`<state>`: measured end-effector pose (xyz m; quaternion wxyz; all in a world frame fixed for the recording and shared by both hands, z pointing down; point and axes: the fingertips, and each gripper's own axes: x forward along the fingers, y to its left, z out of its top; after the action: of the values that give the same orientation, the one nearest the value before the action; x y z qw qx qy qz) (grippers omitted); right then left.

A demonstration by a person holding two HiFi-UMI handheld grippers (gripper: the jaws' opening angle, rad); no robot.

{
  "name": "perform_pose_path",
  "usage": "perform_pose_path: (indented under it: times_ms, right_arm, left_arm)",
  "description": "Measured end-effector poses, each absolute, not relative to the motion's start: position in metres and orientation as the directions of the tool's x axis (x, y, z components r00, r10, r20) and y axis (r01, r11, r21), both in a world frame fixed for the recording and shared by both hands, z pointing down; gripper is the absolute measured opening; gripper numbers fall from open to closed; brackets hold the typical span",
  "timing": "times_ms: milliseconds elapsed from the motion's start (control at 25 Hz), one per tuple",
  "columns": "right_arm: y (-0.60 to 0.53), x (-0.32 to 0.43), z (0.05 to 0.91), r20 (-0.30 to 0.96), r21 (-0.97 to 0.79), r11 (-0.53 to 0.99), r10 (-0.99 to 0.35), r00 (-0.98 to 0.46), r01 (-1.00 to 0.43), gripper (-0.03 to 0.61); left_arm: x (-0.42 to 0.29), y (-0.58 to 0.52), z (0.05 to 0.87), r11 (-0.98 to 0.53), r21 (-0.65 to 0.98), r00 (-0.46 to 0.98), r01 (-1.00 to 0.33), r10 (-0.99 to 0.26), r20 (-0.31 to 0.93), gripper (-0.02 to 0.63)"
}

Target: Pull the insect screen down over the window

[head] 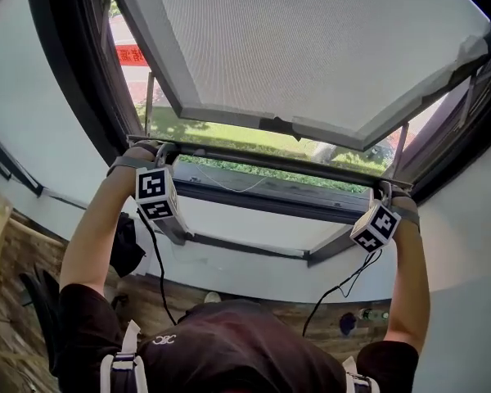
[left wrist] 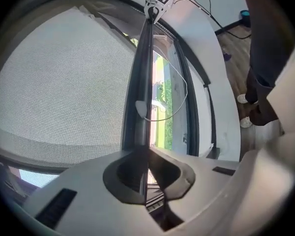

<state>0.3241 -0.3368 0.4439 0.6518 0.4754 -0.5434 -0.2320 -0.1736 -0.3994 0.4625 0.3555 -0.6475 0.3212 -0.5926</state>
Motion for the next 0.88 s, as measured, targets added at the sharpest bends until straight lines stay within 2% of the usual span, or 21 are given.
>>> perform_pose_path:
  times_ms: [160,320,560,880]
  right_arm:
    - [-0.334,0.325,0.486,0.496,0.867,0.445,-0.810,0.312,-0.224,0.032]
    - [-0.334,0.326,0.505,0.487,0.872,0.432,-0.816,0.311,-0.232,0.034]
    - [-0.332,0.335,0.553,0.534,0.845,0.481,-0.784,0.317,-0.233,0.034]
    - [-0.333,0.333,0.562,0.519,0.855,0.470,-0.790,0.326,-0.220,0.034]
  left_arm:
    - [-0.172,-0.400,0.505,-0.566,-0.824,0.077,0.023,-0.821,0.566,0.032]
    - [-0.173,-0.399,0.523,-0.572,-0.820,0.069,-0.019,-0.819,0.570,0.034]
    - [-0.172,-0.398,0.564,-0.617,-0.787,0.054,-0.011,-0.786,0.615,0.034]
    - [-0.172,-0.397,0.578,-0.623,-0.782,0.045,0.004,-0.781,0.623,0.034]
